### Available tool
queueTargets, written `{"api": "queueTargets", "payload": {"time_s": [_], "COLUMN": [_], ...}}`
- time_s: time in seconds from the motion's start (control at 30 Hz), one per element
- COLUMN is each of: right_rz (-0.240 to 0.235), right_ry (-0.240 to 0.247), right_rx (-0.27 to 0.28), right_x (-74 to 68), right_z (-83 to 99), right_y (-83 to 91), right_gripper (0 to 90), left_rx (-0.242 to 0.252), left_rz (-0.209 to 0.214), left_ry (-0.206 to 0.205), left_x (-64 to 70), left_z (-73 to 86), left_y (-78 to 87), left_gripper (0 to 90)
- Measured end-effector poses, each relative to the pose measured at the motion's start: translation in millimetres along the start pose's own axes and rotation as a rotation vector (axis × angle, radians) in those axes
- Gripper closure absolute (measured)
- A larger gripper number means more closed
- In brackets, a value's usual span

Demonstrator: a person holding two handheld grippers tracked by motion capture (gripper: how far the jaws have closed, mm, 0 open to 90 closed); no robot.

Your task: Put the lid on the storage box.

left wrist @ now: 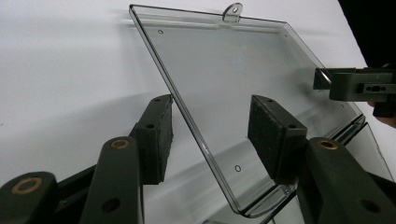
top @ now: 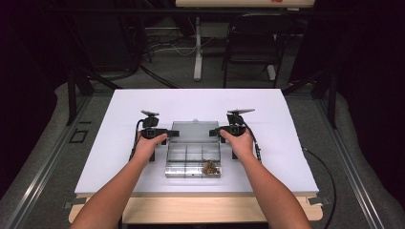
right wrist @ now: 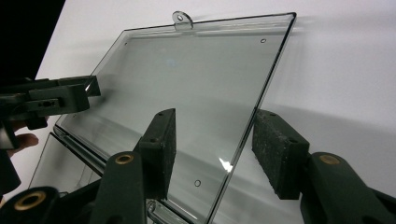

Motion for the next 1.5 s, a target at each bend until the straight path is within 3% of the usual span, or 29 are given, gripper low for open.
{"api": "queueTargets", "payload": {"time_s": [0.37,0.97,1.5], "right_rz": [0.0,-0.004,0.007], "right_ry": [0.035,0.092,0.134], "right_rx": [0.021,0.077,0.094], "right_x": [-3.8,-16.5,-25.9], "right_z": [-4.8,-11.9,-12.7], "right_y": [6.4,18.7,29.2], "right_gripper": [50.6,52.3,53.6], "left_rx": [0.021,0.041,0.057], "left_rz": [0.015,-0.018,-0.019], "left_ry": [-0.021,-0.07,-0.097], "left_x": [5.8,15.6,21.6], "left_z": [-2.2,-8.8,-10.3], "left_y": [2.7,17.4,27.3], "left_gripper": [53.1,58.4,60.7]}}
Point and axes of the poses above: each handheld gripper's, and its own axes: y roughly backward along the jaws, z roughly out of its underside, x roughly to its right, the point moved 10 cm from there along -y, roughly forward along the jaws, and after that the axes turned 4 degrees about -z, right-handed, at the moved point
